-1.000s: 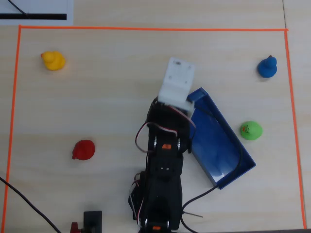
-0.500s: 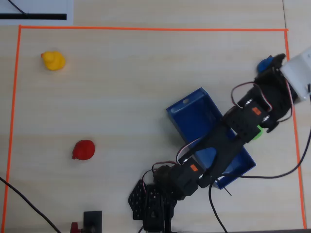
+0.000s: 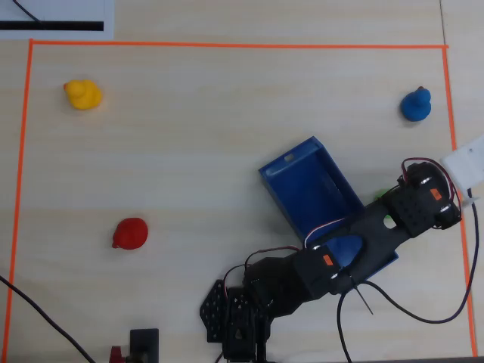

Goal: Grasp green duck and put it into box.

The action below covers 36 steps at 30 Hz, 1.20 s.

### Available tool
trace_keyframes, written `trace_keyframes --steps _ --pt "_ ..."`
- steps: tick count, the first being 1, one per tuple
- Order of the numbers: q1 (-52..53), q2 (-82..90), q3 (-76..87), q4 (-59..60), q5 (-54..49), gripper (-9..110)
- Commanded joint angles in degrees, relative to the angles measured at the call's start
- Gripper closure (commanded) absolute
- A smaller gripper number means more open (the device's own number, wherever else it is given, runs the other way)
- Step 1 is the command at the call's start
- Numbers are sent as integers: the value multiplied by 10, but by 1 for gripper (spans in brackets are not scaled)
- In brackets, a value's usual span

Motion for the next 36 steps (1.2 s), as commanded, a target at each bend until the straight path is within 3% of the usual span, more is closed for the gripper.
trace_keyframes --steps 1,36 --pt "-4 -11 -19 6 -4 81" --pt "40 -148 -87 70 -62 68"
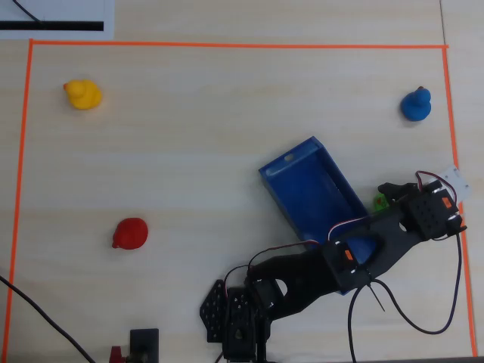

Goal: Grasp green duck and put it into box.

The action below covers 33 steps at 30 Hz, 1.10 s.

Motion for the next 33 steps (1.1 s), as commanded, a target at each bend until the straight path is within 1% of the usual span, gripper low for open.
trace_keyframes --steps 1,13,24,28,31,33 --pt "-5 -1 -33 -1 -4 68" --pt "-8 -33 -43 -4 -5 68" --pt "-9 -63 -65 -54 -13 70" --pt "-10 -65 -67 -65 -15 78" --pt "-10 -61 -65 -65 -15 87" --pt "-10 -56 -61 -65 -15 89"
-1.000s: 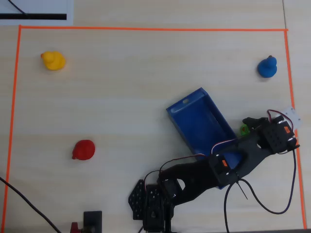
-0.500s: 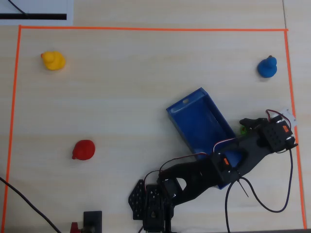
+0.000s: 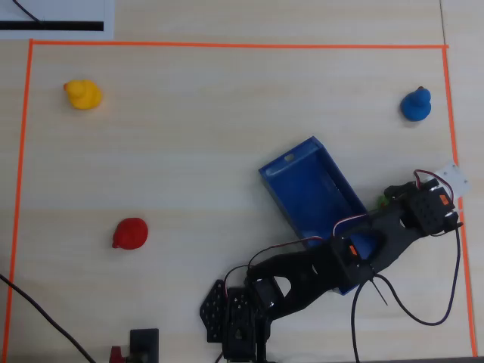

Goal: Grasp green duck and put it into box.

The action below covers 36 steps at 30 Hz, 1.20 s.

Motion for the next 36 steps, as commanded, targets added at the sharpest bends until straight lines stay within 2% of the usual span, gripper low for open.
trace_keyframes --steps 1,11,23,30,36 --pt "-4 21 -21 -11 -4 90" --pt "4 59 -9 -16 -10 93" --pt "-31 328 49 87 0 92" --pt "-43 469 253 107 4 92" --pt "-27 598 452 55 -26 91"
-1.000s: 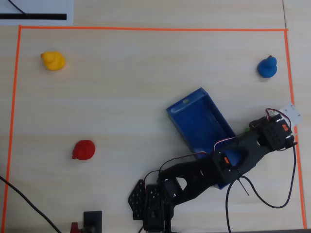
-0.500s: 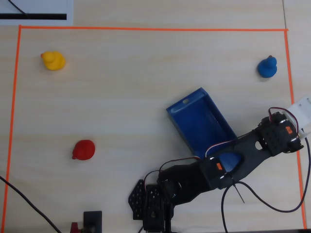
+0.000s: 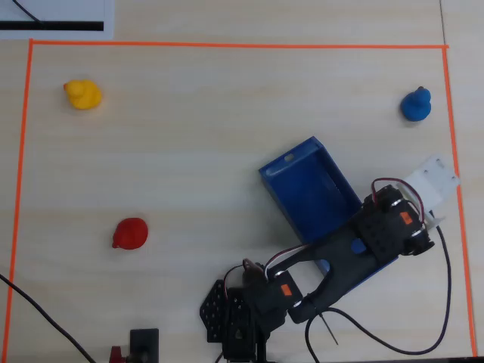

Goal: Grasp green duck and put it into box.

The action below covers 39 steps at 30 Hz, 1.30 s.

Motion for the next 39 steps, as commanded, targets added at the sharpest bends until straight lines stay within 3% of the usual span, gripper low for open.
trace_keyframes --steps 1,12,27,39 --pt "11 99 127 -47 -17 91" --pt "10 175 329 -184 -42 90" --pt "11 149 357 -254 -54 85" --pt "18 149 342 -255 -54 72"
